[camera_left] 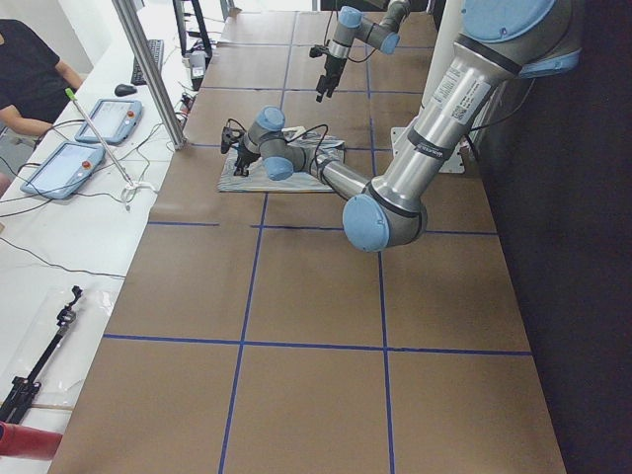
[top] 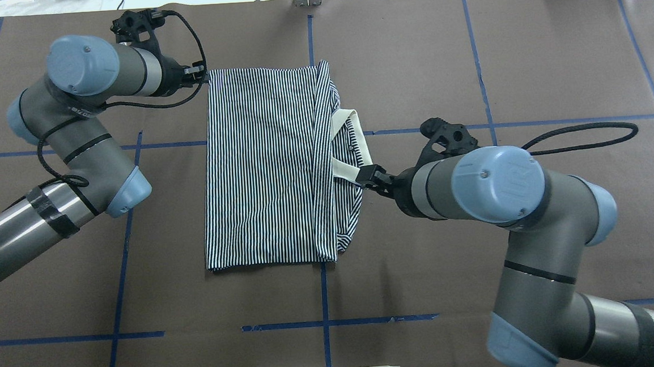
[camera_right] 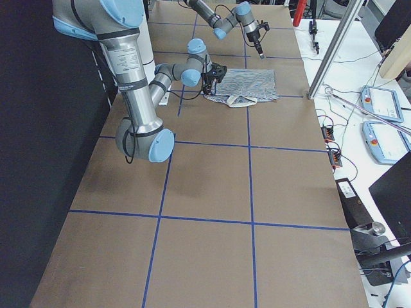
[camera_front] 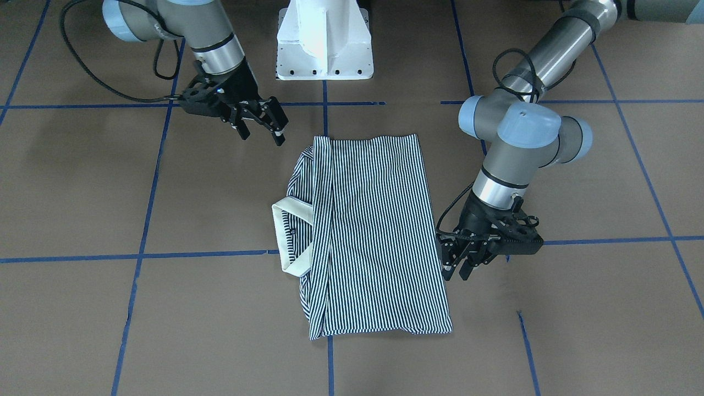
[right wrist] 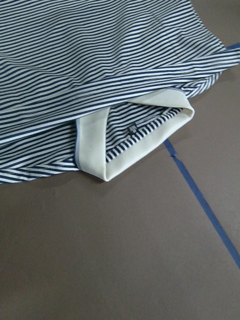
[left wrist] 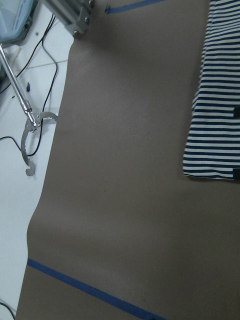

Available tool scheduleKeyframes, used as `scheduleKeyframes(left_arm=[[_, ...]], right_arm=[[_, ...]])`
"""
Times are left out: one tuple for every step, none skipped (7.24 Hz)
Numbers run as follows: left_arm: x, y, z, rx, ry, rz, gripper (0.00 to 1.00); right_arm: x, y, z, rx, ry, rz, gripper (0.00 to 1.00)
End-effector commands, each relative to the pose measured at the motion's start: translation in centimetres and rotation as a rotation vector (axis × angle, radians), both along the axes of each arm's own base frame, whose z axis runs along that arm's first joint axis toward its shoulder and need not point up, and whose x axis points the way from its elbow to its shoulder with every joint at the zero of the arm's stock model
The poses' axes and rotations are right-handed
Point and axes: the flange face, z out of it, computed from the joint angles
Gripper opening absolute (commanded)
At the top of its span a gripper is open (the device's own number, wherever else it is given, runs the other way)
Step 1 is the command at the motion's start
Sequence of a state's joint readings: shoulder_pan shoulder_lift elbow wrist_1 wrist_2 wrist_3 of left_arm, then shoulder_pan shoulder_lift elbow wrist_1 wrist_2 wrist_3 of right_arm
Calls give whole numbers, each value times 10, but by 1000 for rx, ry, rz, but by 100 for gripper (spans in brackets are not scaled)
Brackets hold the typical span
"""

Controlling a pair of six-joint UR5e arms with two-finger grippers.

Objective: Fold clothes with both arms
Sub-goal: 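Move the right gripper onto the folded shirt near the collar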

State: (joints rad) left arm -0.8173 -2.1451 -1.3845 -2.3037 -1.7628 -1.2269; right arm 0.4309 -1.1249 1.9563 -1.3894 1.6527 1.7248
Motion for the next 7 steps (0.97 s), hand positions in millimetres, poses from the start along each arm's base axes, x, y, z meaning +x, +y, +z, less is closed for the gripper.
scheduleKeyframes(left_arm=[[-5, 7, 2, -1, 8, 8, 44], [-4, 8, 2, -1, 8, 10, 44], [-4, 8, 2, -2, 8, 11, 44], [-2, 9, 1, -8, 14, 10, 44], [0, 11, 1, -23, 24, 5, 44], [1, 11, 1, -23, 24, 6, 44], [1, 11, 1, -23, 23, 5, 44]], right_arm=[[-74, 16, -35, 109, 118, -169, 100], [-105, 16, -36, 141, 160, -217, 100], [-127, 12, -25, 173, 218, -262, 100], [-131, 15, -23, 212, 267, -315, 100], [-138, 22, -25, 243, 296, -334, 100], [-144, 24, -25, 249, 313, -342, 100], [-150, 25, -21, 255, 327, -346, 100]])
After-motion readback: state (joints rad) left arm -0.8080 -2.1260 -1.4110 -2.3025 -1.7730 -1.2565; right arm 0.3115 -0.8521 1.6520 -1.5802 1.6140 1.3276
